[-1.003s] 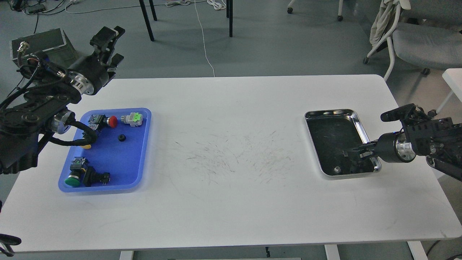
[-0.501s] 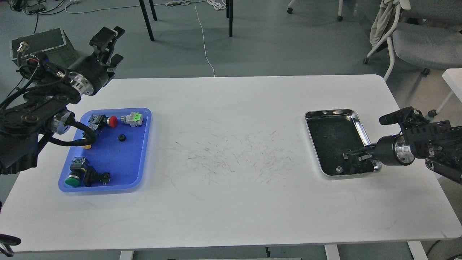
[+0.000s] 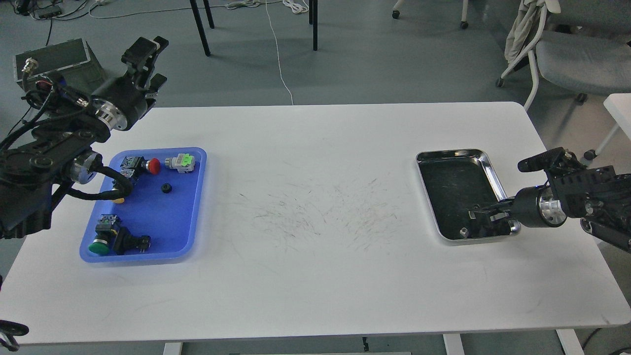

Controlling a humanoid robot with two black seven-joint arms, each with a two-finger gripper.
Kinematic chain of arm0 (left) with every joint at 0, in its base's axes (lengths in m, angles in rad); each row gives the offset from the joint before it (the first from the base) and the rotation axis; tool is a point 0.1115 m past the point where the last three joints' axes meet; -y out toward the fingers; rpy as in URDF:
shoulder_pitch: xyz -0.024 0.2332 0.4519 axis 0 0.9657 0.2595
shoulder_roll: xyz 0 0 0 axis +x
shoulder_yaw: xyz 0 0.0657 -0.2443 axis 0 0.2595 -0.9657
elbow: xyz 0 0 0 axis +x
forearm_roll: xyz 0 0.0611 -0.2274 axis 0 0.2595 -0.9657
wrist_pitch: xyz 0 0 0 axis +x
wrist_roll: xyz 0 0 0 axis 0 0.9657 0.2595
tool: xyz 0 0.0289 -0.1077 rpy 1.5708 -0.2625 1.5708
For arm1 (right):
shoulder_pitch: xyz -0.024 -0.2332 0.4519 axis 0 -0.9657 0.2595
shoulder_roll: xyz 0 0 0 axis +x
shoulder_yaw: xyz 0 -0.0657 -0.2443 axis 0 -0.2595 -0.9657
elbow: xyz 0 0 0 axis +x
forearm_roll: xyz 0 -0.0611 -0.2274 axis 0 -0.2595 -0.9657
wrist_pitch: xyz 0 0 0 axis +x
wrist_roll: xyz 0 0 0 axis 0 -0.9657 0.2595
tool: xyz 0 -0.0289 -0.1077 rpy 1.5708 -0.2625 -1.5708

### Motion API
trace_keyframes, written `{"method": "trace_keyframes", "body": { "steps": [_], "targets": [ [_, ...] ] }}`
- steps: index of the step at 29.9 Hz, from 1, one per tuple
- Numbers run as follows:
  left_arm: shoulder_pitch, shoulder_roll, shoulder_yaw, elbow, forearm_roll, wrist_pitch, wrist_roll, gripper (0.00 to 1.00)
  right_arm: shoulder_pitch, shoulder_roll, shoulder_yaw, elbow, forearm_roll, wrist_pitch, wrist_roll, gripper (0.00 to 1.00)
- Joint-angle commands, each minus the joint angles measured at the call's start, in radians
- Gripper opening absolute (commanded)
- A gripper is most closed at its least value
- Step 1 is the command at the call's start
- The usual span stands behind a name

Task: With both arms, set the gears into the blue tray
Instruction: 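Close the right gripper on the small black gear in the metal tray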

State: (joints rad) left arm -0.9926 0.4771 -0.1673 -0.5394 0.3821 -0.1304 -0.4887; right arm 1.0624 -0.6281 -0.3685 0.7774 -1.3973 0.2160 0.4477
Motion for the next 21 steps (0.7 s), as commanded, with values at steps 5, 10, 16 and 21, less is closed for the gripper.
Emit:
{"method": "trace_keyframes", "body": {
  "steps": [5, 10, 16, 21],
  "targets": [
    [0.002, 0.015, -0.001, -0.001, 0.0, -0.001, 0.0, 0.99, 0.004, 0.016, 0.0, -0.02, 0.001, 0.0, 0.0, 0.5],
    [0.002, 0.015, -0.001, -0.001, -0.002, -0.001, 0.0, 0.99, 0.002, 0.016, -0.004, -0.018, 0.0, 0.0, 0.0, 0.44],
    [0.003, 0.015, -0.001, -0.001, -0.002, -0.001, 0.0, 0.99, 0.001, 0.018, -0.006, -0.017, -0.034, 0.0, 0.0, 0.28],
    [0.003, 0.015, -0.001, -0.001, -0.002, 0.0, 0.0, 0.99, 0.002, 0.019, -0.006, -0.017, -0.035, 0.0, 0.0, 0.2]
  ]
}}
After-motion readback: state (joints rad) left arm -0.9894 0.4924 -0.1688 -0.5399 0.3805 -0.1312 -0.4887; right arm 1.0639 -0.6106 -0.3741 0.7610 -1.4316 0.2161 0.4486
